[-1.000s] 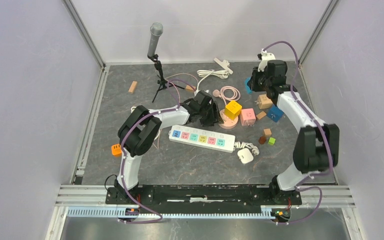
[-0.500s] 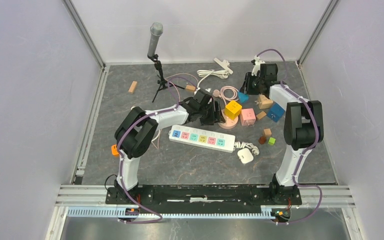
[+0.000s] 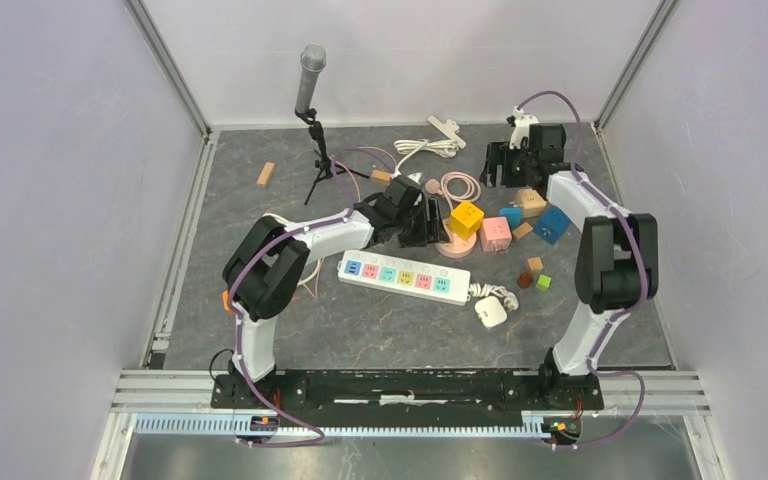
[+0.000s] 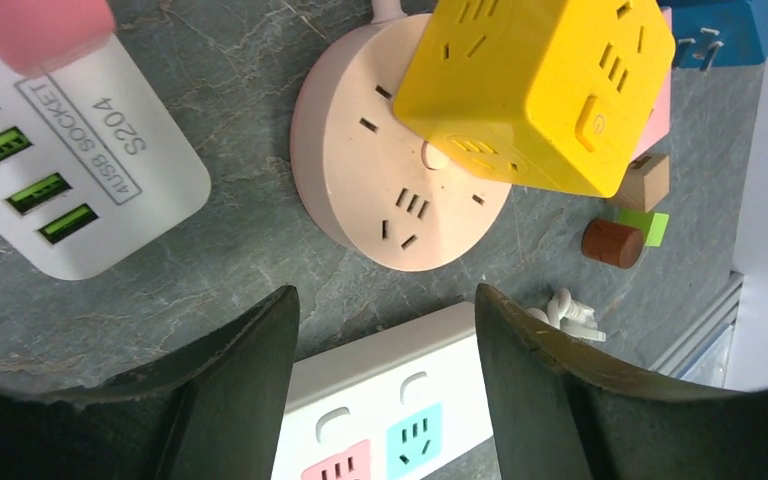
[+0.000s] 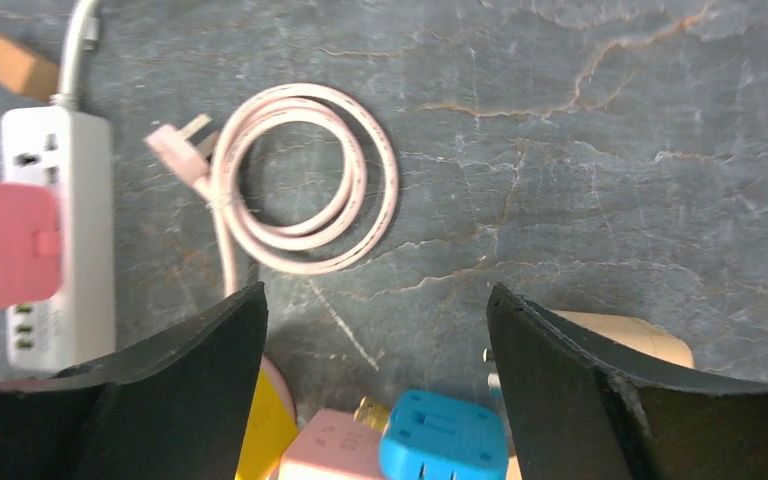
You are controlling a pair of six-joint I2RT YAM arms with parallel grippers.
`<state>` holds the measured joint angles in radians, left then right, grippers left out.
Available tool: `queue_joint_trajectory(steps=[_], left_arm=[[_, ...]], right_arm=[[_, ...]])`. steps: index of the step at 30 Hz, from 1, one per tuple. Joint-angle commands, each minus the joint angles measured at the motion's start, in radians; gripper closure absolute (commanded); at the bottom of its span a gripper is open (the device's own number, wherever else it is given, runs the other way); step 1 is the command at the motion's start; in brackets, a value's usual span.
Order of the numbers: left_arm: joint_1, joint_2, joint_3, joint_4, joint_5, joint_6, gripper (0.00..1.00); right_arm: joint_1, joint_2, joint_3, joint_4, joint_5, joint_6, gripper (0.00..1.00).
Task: Pull the plug off the socket
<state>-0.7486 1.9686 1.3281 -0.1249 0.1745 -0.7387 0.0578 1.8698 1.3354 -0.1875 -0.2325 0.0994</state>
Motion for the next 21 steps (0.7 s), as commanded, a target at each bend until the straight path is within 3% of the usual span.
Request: queue_joint_trajectory(steps=[1,5,10,21], left_arm=[[-0.005,-0.049,-0.010,0.015,-0.060,0.019,0.29],[-0.004,-0.068,-0.031,0.007,-0.114,0.006,0.30],[-0.004,-0.092,-0.060,0.007,-0.170,-0.011,0.30],[-0.004,-0.137,-0.115,0.022,-0.203,-0.021,0.30]], right_arm=[[0.014,-0.172,-0.060,0.060,-0.085,-0.078,0.14],[0.060,-0.265,-0.154,0.064,-0.160,-0.239,0.05],[0.118,-0.319,-0.224,0.021,-0.238,-0.377,0.03],[0.207,-0.292,-0.237,-0.108,-0.071,-0.515,0.03]])
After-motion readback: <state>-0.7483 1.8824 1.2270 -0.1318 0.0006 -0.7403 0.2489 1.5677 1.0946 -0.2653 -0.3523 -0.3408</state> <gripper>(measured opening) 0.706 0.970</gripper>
